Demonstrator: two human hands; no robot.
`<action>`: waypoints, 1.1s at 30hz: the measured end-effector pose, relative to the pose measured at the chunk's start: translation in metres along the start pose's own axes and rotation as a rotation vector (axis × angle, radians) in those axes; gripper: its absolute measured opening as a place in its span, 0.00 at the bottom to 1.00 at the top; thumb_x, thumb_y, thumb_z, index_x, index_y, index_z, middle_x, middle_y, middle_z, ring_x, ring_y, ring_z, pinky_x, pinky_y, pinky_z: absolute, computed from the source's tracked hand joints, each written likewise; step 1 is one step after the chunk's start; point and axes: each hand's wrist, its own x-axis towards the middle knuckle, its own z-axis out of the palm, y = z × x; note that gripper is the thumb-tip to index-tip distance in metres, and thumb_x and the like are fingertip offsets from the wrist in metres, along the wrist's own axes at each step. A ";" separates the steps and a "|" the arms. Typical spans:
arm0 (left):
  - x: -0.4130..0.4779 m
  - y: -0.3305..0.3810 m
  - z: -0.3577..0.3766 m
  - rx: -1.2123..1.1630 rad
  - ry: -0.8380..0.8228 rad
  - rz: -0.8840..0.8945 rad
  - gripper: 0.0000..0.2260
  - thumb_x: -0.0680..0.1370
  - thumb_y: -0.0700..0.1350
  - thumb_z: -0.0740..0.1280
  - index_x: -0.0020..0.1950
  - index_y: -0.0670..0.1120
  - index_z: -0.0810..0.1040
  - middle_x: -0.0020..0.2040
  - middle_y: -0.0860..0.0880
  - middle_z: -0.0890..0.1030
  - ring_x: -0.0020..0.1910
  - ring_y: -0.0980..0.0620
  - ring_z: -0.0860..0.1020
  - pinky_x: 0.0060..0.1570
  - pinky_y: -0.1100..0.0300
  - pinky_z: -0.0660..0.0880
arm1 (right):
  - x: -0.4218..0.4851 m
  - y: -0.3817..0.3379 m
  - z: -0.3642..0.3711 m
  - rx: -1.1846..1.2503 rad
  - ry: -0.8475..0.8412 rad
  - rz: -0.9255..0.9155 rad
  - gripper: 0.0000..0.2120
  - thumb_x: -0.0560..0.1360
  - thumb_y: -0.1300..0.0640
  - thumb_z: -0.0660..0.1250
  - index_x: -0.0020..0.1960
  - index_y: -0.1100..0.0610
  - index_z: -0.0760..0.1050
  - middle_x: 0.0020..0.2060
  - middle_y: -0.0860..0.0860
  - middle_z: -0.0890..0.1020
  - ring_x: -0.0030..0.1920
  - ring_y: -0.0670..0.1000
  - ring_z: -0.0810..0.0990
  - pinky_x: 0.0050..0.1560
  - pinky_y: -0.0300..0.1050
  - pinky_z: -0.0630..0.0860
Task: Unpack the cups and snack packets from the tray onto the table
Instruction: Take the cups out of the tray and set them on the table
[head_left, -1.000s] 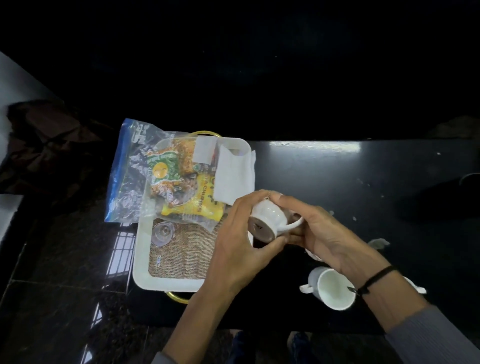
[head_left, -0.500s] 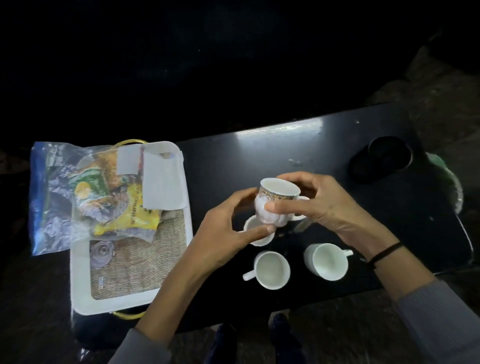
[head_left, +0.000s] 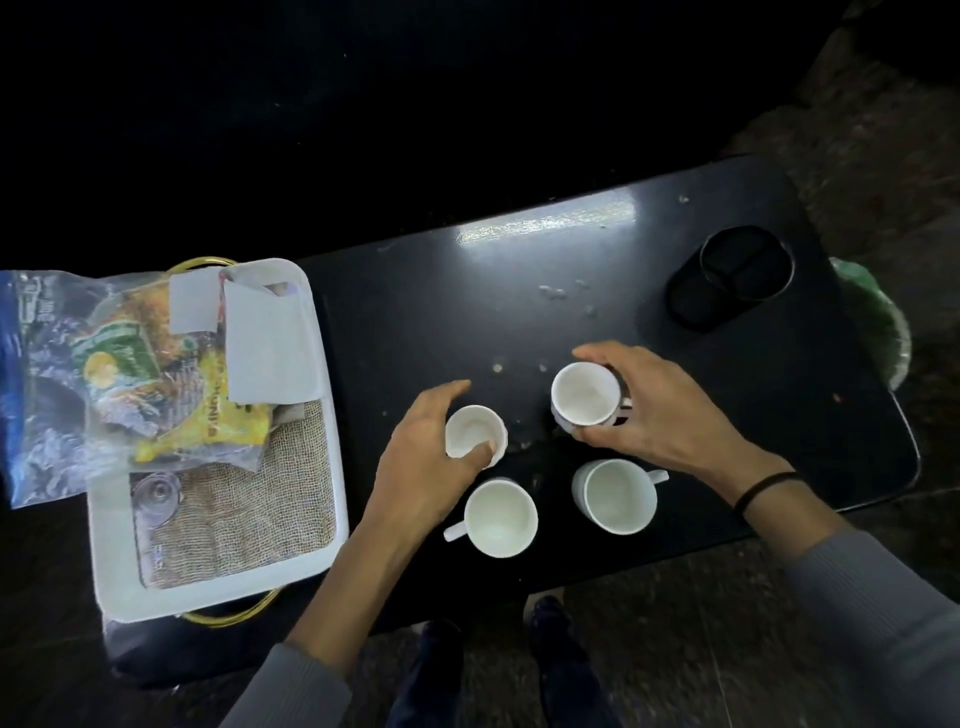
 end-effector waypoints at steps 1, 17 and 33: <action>0.000 0.001 0.001 -0.003 -0.003 0.000 0.30 0.73 0.47 0.75 0.74 0.53 0.70 0.71 0.57 0.73 0.68 0.55 0.72 0.65 0.56 0.72 | -0.001 0.003 0.003 -0.021 -0.015 -0.013 0.36 0.63 0.43 0.76 0.69 0.46 0.71 0.60 0.42 0.80 0.60 0.50 0.78 0.59 0.52 0.76; 0.003 0.009 0.008 0.004 -0.034 -0.067 0.26 0.75 0.49 0.73 0.72 0.53 0.72 0.68 0.56 0.76 0.66 0.53 0.74 0.67 0.52 0.72 | 0.012 0.011 0.013 -0.082 -0.145 -0.114 0.40 0.64 0.53 0.81 0.72 0.45 0.69 0.70 0.39 0.74 0.69 0.45 0.71 0.68 0.48 0.71; -0.002 0.001 -0.026 -0.042 0.061 -0.051 0.26 0.75 0.50 0.73 0.72 0.56 0.72 0.71 0.57 0.74 0.70 0.55 0.72 0.69 0.53 0.71 | 0.042 -0.069 0.016 -0.196 -0.175 -0.272 0.32 0.69 0.42 0.76 0.70 0.45 0.71 0.66 0.42 0.76 0.68 0.44 0.67 0.67 0.43 0.62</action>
